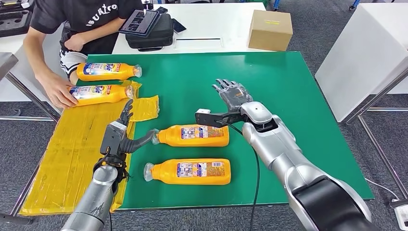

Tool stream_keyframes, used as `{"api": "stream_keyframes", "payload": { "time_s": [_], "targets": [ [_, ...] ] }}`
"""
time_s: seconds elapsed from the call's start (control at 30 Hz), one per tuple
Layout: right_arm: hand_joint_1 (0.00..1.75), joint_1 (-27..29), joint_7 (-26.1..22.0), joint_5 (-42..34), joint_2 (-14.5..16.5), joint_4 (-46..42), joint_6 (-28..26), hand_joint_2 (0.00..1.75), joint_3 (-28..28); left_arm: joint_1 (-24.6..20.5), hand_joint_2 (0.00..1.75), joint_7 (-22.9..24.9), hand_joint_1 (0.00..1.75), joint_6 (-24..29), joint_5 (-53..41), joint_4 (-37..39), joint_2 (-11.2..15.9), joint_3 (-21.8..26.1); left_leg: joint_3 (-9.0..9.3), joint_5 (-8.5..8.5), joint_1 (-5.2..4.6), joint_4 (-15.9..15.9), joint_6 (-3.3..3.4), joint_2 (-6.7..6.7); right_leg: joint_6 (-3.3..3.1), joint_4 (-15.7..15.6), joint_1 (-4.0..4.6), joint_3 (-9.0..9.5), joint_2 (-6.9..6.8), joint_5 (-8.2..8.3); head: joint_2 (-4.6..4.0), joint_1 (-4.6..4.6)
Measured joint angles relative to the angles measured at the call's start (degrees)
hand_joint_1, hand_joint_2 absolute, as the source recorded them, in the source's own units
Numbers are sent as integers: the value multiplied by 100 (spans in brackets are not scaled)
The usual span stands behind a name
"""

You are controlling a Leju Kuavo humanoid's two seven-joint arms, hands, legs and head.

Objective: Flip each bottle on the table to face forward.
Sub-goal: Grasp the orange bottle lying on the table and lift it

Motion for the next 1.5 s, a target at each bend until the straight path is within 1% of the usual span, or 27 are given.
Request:
{"api": "stream_keyframes", "payload": {
  "time_s": [0.1, 0.2, 0.4, 0.53, 0.8, 1.0, 1.23, 1.5],
  "targets": [
    [0, -58, -123, -342, 79, 126, 312, 175, -31, 0, 175, 2, 0, 0, 32, 0, -1, 2, 0, 0, 0, 0, 0, 0, 0, 0, 0, 0, 0, 0, 2, 1],
    [0, -67, -242, -560, 132, 165, 503, 175, -24, 0, 175, 2, 0, 2, 56, 4, -1, 5, 0, 0, 0, 0, 0, 0, 0, 0, 0, 0, 0, 0, 2, 1],
    [0, -63, -324, -736, 182, 177, 633, 175, 41, 0, 175, 2, 0, 9, 70, 20, -1, 7, 0, 0, 0, 0, 0, 0, 0, 0, 0, 0, 0, 0, 1, 1],
    [0, -23, -379, -897, 186, 161, 718, 175, 194, 0, 175, 2, 0, 14, 70, 43, -14, 7, 0, 0, 0, 0, 0, 0, 0, 0, 0, 0, 0, 0, 1, -1],
    [0, 179, -298, -1129, 153, 2, 720, 175, 767, -1, 175, -3, 0, 31, 70, 103, -18, 10, 1, 0, 0, 0, 0, 0, 0, -1, 0, -1, 0, 0, 0, 1],
    [0, 260, -247, -1157, 103, 13, 644, 175, 1127, -3, 175, -11, 0, 27, 70, 109, -20, 12, 1, 0, 0, 0, 0, 0, 0, -1, 0, -1, 0, 0, 1, 1],
    [0, 358, -130, -1149, 80, 261, 511, 175, 1595, -19, 175, -13, 0, -3, 73, 109, -38, 13, 1, 0, 0, 0, 0, 0, 0, -1, 0, -2, 0, 0, 2, 0],
    [0, 369, -22, -1181, 68, 564, 430, 175, 1890, -104, 175, -13, 0, -7, 142, 119, -65, 11, 2, 0, 0, 0, 0, 0, 0, -1, 0, -1, 0, 0, 1, 1]
  ]
}}
